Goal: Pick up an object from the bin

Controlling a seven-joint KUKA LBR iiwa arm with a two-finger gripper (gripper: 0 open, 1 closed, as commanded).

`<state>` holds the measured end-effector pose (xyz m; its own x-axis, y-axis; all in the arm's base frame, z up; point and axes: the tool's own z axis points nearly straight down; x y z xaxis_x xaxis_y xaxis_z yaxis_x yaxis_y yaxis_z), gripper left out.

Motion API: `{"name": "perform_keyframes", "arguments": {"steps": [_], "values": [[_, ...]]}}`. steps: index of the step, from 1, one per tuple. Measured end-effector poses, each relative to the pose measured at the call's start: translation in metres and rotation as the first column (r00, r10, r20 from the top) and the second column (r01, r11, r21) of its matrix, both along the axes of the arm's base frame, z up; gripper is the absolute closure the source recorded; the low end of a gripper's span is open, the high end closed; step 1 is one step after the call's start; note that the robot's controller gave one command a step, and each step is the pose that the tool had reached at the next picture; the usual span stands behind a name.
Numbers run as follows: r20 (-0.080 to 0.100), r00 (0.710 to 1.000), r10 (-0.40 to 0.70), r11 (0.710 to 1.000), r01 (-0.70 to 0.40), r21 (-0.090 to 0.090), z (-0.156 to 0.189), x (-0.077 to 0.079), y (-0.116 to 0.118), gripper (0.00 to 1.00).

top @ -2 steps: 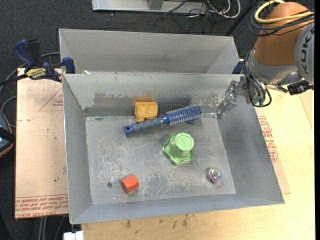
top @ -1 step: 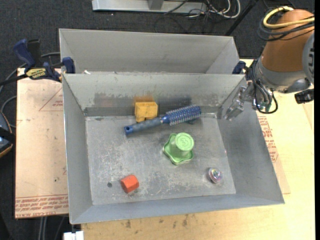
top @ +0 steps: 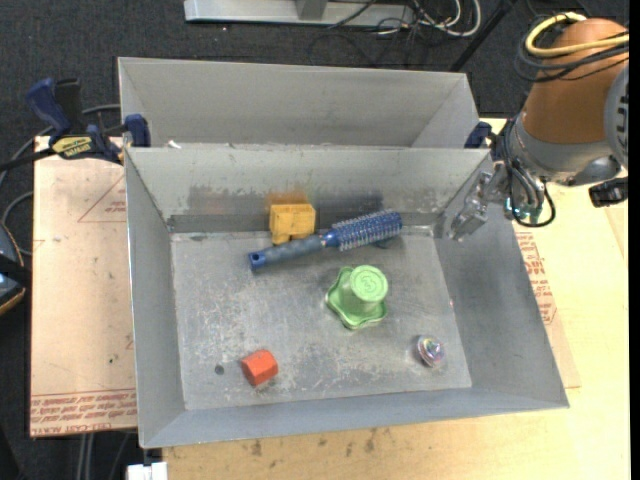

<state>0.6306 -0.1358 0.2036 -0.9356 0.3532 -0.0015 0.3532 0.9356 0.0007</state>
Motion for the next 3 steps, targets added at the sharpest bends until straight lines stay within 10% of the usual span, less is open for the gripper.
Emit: {"name": "perform_keyframes", "arguments": {"steps": [1,2,3], "values": [[-0.005,0.987,0.160,0.987,-0.160,0.002,-0.065,-0.027,-0.005,0.00],[0.000,0.961,0.277,0.961,-0.277,0.002,-0.069,-0.021,0.047,0.00],[0.003,0.871,0.491,0.871,-0.491,-0.005,-0.129,-0.033,0.110,0.00]]}}
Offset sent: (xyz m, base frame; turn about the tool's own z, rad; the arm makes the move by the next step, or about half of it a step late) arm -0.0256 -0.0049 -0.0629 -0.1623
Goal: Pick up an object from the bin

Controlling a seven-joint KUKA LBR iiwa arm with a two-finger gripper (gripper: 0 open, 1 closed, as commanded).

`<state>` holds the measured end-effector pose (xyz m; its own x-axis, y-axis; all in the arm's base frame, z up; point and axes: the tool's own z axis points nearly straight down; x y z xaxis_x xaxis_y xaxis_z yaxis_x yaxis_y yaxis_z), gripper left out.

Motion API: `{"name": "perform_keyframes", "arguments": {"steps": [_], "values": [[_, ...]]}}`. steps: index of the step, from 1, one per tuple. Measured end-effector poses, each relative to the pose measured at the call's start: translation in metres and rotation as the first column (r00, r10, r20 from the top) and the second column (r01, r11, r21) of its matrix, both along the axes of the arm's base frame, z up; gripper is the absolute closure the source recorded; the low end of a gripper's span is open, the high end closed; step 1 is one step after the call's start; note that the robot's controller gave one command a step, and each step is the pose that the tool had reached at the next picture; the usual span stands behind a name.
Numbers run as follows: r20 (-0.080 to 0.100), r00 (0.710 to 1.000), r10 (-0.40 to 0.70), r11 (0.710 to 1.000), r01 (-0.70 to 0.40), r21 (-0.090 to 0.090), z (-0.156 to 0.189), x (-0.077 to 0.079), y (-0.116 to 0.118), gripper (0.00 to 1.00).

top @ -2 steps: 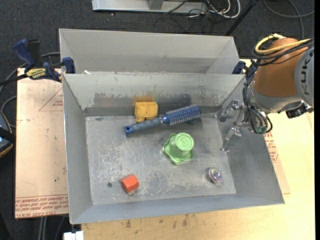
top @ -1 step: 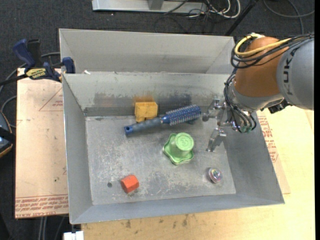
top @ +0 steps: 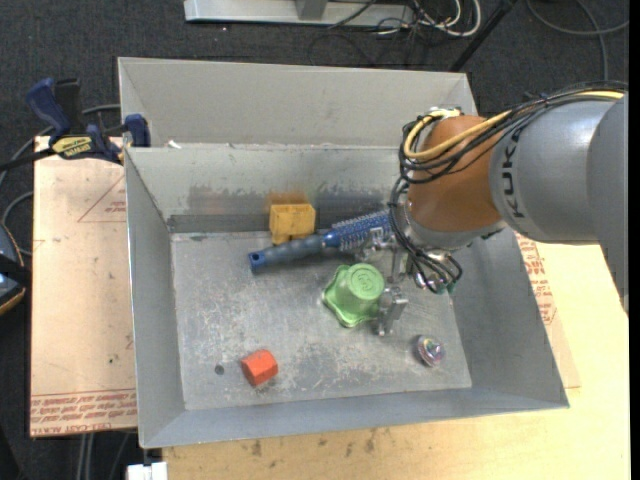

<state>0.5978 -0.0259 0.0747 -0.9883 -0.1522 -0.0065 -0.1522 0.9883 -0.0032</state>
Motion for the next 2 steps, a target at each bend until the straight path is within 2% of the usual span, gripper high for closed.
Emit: {"name": "perform_keyframes", "arguments": {"steps": [1,2], "values": [[0.006,0.998,0.062,0.998,-0.062,-0.001,0.0013,-0.0031,0.0444,0.00],[0.010,0.998,0.059,0.998,-0.059,0.001,0.0030,-0.0020,0.0439,1.00]]}}
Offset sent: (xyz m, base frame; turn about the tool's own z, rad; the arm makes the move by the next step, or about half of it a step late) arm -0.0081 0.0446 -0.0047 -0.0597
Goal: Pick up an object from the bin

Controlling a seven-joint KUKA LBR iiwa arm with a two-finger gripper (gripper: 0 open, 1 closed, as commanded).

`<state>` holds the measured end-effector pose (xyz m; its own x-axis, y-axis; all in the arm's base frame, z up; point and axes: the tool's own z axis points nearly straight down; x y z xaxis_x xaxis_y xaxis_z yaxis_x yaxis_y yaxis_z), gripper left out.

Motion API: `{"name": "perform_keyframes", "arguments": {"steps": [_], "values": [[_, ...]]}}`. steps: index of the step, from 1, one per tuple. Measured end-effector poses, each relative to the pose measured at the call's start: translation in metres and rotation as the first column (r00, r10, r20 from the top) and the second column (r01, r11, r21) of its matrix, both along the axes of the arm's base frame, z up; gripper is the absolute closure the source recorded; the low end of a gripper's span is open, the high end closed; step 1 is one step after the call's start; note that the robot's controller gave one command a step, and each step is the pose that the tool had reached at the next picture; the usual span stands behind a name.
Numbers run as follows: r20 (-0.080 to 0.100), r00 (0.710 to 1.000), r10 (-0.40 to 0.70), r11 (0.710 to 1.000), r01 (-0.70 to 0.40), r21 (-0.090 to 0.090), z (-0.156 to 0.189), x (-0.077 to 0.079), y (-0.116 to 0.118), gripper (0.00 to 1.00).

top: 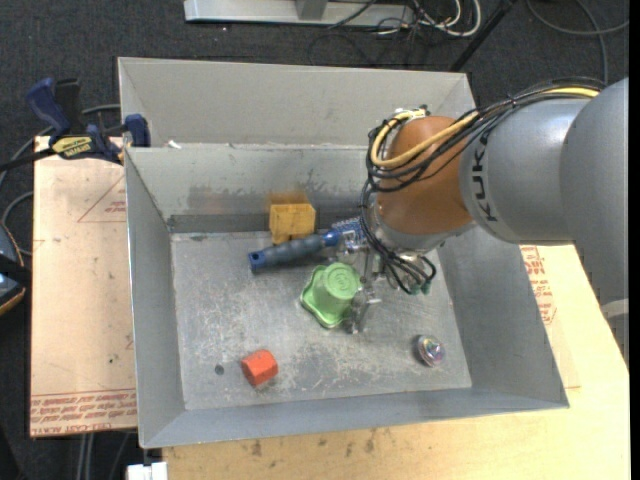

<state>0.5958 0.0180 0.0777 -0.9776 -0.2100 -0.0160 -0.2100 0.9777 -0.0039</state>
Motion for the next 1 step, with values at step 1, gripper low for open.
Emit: {"name": "perform_keyframes", "arguments": {"steps": [1], "values": [[-0.006,0.938,0.346,0.938,-0.346,-0.002,0.1862,-0.0192,0.0049,1.00]]}}
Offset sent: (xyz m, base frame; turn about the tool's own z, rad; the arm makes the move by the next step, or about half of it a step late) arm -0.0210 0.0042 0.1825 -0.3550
